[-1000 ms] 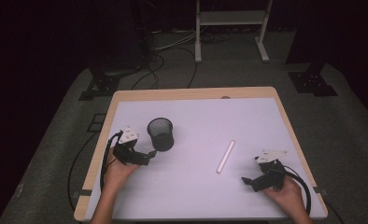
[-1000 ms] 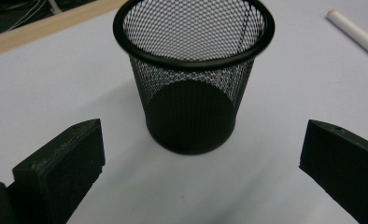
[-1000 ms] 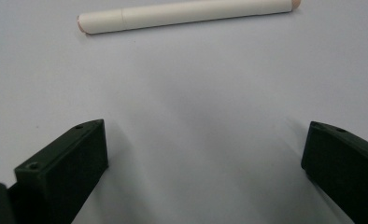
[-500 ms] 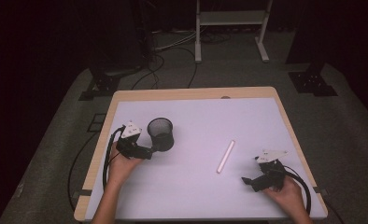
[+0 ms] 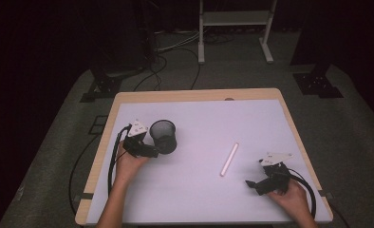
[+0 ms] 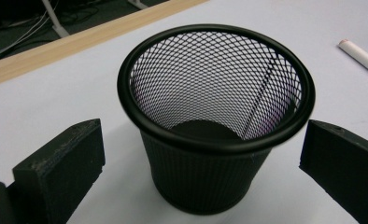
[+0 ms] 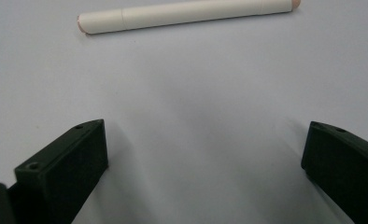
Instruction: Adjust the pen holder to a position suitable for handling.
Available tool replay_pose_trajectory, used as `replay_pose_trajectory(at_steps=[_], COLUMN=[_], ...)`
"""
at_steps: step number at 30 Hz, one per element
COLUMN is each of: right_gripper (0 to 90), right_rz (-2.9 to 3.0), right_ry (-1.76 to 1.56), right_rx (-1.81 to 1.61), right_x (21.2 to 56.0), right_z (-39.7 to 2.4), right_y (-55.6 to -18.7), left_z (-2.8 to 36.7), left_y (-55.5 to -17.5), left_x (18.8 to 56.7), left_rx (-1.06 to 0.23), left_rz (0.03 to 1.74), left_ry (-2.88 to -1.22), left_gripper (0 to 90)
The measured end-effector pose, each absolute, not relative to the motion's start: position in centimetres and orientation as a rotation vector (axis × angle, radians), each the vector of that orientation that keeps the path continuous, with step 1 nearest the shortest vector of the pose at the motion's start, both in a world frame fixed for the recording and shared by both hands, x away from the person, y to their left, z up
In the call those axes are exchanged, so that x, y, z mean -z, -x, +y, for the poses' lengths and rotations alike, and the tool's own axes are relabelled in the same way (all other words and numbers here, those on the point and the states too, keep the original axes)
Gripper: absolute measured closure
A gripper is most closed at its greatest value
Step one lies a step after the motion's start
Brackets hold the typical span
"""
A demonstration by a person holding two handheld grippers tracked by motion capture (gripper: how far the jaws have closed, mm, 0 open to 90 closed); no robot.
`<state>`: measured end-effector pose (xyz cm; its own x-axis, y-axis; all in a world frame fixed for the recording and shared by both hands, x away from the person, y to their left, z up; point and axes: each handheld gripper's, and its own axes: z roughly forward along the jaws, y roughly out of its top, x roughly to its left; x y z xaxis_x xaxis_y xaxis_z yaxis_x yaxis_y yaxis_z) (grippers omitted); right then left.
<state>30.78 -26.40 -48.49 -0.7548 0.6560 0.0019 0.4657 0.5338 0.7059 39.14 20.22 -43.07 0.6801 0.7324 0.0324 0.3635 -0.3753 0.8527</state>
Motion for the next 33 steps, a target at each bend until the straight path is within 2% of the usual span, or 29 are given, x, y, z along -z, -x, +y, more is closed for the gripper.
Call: replay_pose_trajectory(at_steps=[33], right_gripper=[0.0], right_rz=[2.511], right_ry=[-0.938], right_rx=[-1.039], right_x=[48.5], right_z=[-26.4], right_y=[-30.8], left_z=[18.5], left_y=[-41.1], left_x=[45.1], left_rx=[-0.503], left_rz=[0.788], left_ry=[-1.913], left_gripper=[0.0])
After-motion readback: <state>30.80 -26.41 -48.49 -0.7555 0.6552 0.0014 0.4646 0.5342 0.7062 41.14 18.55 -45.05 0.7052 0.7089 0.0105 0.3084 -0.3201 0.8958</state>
